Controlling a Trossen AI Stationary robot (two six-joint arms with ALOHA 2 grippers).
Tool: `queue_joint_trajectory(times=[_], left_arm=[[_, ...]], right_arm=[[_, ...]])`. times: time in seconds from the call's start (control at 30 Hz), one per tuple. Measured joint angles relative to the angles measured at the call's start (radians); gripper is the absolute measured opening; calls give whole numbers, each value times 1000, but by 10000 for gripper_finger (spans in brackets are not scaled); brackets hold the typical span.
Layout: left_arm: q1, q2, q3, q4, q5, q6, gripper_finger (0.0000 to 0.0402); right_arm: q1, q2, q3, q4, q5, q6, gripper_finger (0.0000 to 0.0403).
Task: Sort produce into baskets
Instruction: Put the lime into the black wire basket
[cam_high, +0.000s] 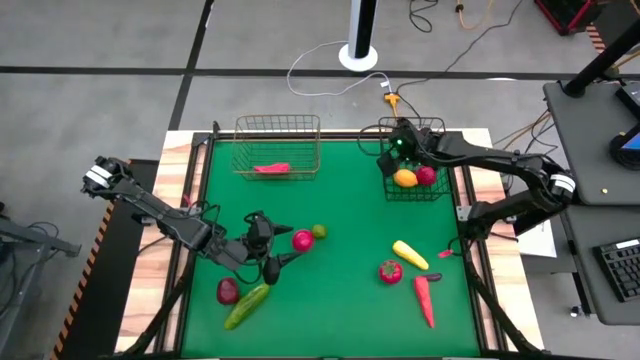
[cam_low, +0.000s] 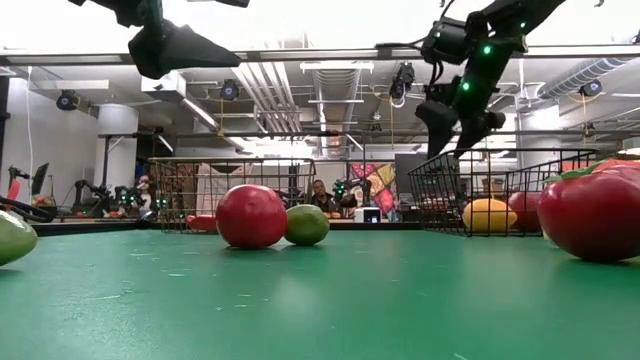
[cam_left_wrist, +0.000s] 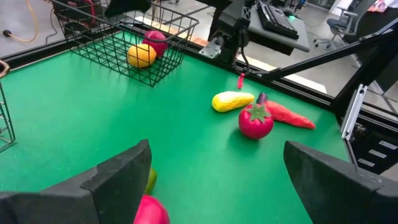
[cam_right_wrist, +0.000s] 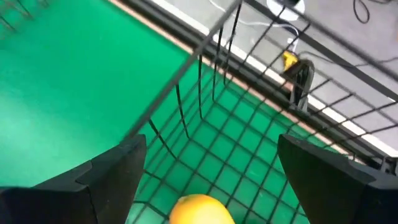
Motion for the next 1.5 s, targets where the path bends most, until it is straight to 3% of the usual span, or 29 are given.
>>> queue_joint_trajectory(times=[0.2, 0.33, 0.47, 0.57, 0.7, 0.97, 1.1, 1.5], left_arm=[[0, 0, 0, -10, 25, 0, 346], [0, 0, 0, -42, 30, 2, 346], [0, -11, 26, -165, 49, 7, 346], [-1, -13, 84, -311, 79, 9, 346], [-8, 6, 158, -474, 152, 55, 346], [-10, 13, 200, -587, 152, 60, 346], [-12, 14, 198, -603, 152, 43, 346], [-54, 14, 195, -603, 124, 14, 346]], right_arm=[[40, -62, 46, 1, -106, -7, 354], [97, -109, 70, 1, -268, -84, 354], [179, -139, 74, 0, -396, -125, 354], [266, -144, 67, 3, -424, -116, 354], [424, -106, 53, 61, -394, -140, 354], [701, 41, 51, 293, -146, -306, 354], [738, 124, 51, 362, -71, -316, 354], [739, 360, 50, 505, -68, -297, 354]])
